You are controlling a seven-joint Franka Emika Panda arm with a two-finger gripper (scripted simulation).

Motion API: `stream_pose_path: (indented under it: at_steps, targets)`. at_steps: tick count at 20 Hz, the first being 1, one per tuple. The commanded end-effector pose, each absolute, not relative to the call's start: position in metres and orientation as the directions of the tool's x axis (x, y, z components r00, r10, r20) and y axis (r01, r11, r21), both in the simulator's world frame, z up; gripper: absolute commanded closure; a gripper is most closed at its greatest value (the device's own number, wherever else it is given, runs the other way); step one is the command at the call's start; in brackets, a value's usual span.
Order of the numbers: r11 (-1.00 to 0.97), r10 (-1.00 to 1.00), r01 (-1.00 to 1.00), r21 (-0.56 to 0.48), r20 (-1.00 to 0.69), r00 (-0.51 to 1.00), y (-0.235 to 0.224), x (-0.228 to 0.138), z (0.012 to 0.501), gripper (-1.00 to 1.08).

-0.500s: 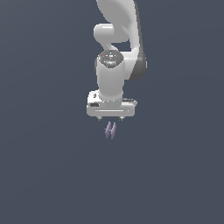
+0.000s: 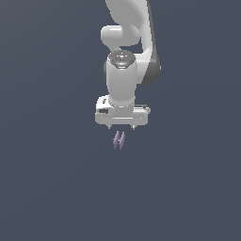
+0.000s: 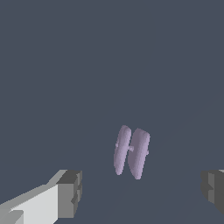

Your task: Pick up the object and move it to a goal position.

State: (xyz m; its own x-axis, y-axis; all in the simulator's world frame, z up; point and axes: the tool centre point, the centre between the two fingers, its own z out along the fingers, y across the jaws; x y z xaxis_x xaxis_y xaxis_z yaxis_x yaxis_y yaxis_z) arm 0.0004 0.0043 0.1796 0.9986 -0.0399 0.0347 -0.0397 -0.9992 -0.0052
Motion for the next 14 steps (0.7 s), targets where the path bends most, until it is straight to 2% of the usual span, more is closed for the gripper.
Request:
stream_pose_path:
  at_steps: [1, 8, 14]
  targets:
    - [-0.999, -0.046, -0.046, -0.009, 0.042, 0.998, 0.007, 0.002, 0.182, -0.92]
    - [-0.998, -0.06, -0.06, -0.009, 0.038, 0.997, 0.006, 0.001, 0.176, -0.92]
    - [-0.991, -0.133, -0.133, -0.009, 0.024, 0.991, 0.0, -0.004, 0.151, -0.92]
